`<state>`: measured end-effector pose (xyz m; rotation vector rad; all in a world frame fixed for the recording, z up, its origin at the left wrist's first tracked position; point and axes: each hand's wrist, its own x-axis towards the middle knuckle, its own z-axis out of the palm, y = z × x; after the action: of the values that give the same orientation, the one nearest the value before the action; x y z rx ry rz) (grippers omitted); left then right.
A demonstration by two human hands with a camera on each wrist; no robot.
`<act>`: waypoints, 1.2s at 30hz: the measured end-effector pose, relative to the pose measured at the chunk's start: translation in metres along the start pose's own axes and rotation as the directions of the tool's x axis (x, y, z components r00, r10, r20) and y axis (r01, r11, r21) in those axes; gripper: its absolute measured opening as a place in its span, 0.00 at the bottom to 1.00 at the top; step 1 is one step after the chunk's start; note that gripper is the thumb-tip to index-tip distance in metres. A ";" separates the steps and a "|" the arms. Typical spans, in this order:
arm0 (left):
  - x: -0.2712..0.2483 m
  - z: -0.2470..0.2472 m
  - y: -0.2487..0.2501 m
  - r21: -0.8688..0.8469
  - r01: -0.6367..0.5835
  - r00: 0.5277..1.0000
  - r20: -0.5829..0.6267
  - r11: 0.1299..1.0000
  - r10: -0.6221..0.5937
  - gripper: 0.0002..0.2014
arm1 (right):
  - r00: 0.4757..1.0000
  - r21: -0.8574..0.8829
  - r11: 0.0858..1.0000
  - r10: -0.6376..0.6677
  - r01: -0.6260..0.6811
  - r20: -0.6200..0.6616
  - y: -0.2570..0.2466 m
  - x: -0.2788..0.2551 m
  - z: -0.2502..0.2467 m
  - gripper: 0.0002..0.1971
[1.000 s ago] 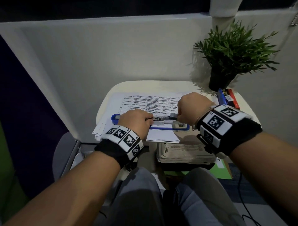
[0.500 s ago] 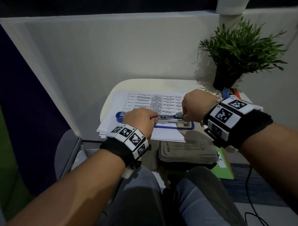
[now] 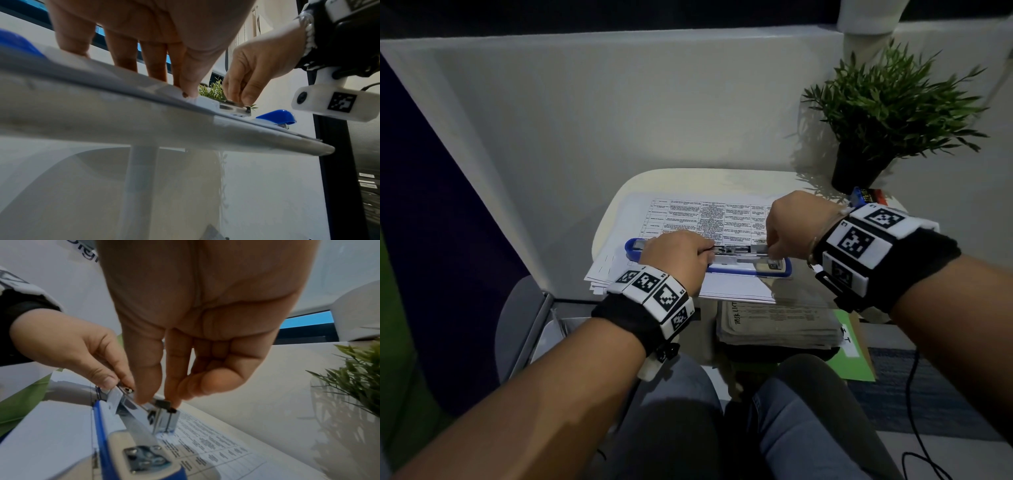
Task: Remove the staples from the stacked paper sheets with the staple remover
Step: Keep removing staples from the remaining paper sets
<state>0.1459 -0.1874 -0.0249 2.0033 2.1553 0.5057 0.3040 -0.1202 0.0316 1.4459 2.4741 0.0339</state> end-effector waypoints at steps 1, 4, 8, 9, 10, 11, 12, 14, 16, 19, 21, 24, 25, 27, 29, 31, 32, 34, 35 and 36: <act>0.000 0.000 0.000 0.001 -0.001 1.000 0.002 1.000 0.001 0.12 | 1.000 0.010 1.000 -0.004 0.004 0.000 0.002 -0.001 0.000 0.15; 0.000 0.000 0.000 -0.007 0.002 1.000 0.000 1.000 -0.002 0.11 | 0.999 0.082 0.996 -0.038 0.041 -0.034 0.002 -0.008 0.000 0.19; 0.000 0.000 -0.001 -0.010 0.008 1.000 0.012 1.000 -0.007 0.12 | 0.995 0.129 0.987 -0.098 0.100 -0.024 -0.002 -0.015 0.013 0.23; 0.001 0.001 -0.001 -0.012 0.008 1.000 0.016 1.000 -0.007 0.12 | 0.997 0.140 0.987 -0.079 0.080 -0.016 -0.002 -0.016 0.017 0.23; 0.001 0.001 -0.001 -0.014 0.007 1.000 0.019 1.000 -0.007 0.12 | 0.998 0.160 0.986 -0.053 0.055 -0.016 -0.001 -0.016 0.020 0.22; 0.001 0.001 -0.002 -0.018 0.010 1.000 0.024 1.000 -0.010 0.12 | 0.999 0.181 0.983 -0.029 0.033 -0.025 0.000 -0.016 0.022 0.20; 0.002 0.000 -0.003 -0.026 0.017 0.999 0.033 1.000 -0.017 0.12 | 0.999 0.206 0.978 -0.010 0.019 -0.045 0.001 -0.015 0.024 0.18; 0.003 -0.003 -0.006 -0.041 0.025 0.998 0.062 0.999 -0.023 0.15 | 0.995 0.260 0.966 0.035 -0.009 -0.095 0.001 -0.015 0.028 0.13; 0.004 -0.010 -0.010 -0.028 0.025 0.995 0.102 0.999 -0.022 0.20 | 0.989 0.304 0.952 0.071 -0.030 -0.127 0.002 -0.015 0.033 0.11; 0.007 -0.024 -0.025 0.156 0.038 0.988 0.144 0.987 -0.061 0.32 | 0.991 0.322 0.947 0.060 -0.018 -0.121 0.005 -0.016 0.039 0.11; 0.010 -0.033 -0.040 0.268 0.097 0.975 0.168 0.959 -0.145 0.31 | 0.992 0.333 0.943 0.057 -0.016 -0.115 0.006 -0.016 0.039 0.12; 0.012 -0.043 -0.058 0.259 0.124 0.960 0.214 0.958 -0.182 0.21 | 0.993 0.327 0.945 0.053 -0.016 -0.107 0.007 -0.014 0.035 0.12; 0.012 -0.047 -0.060 0.240 0.114 0.960 0.223 0.964 -0.169 0.19 | 0.993 0.321 0.947 0.055 -0.019 -0.103 0.007 -0.014 0.034 0.12; 0.013 -0.058 -0.059 0.184 0.081 0.975 0.190 0.980 -0.116 0.18 | 0.993 0.315 0.949 0.056 -0.021 -0.103 0.008 -0.014 0.031 0.13; 0.015 -0.071 -0.051 0.026 0.058 0.995 0.077 0.998 -0.060 0.20 | 0.993 0.319 0.948 0.051 -0.016 -0.103 0.009 -0.014 0.030 0.14; 0.015 -0.079 -0.036 -0.171 0.015 0.999 -0.026 0.985 -0.020 0.22 | 0.993 0.327 0.945 0.052 -0.014 -0.107 0.010 -0.015 0.032 0.15; 0.017 -0.079 -0.027 -0.237 -0.032 0.998 -0.066 0.971 0.017 0.23 | 0.992 0.334 0.942 0.052 -0.012 -0.112 0.010 -0.015 0.033 0.15; 0.021 -0.074 -0.004 -0.310 -0.131 0.989 -0.102 0.942 0.104 0.26 | 0.992 0.360 0.933 0.055 -0.009 -0.117 0.011 -0.017 0.036 0.17; 0.024 -0.069 0.008 -0.324 -0.157 0.987 -0.090 0.933 0.135 0.27 | 0.992 0.382 0.924 0.057 -0.009 -0.114 0.012 -0.018 0.039 0.18; 0.028 -0.062 0.018 -0.329 -0.165 0.986 -0.061 0.930 0.154 0.28 | 0.992 0.407 0.913 0.058 -0.008 -0.111 0.012 -0.019 0.041 0.20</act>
<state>0.1395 -0.1675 0.0427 1.9943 1.7832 0.8700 0.3334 -0.1348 -0.0016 1.6883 2.6659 -0.4250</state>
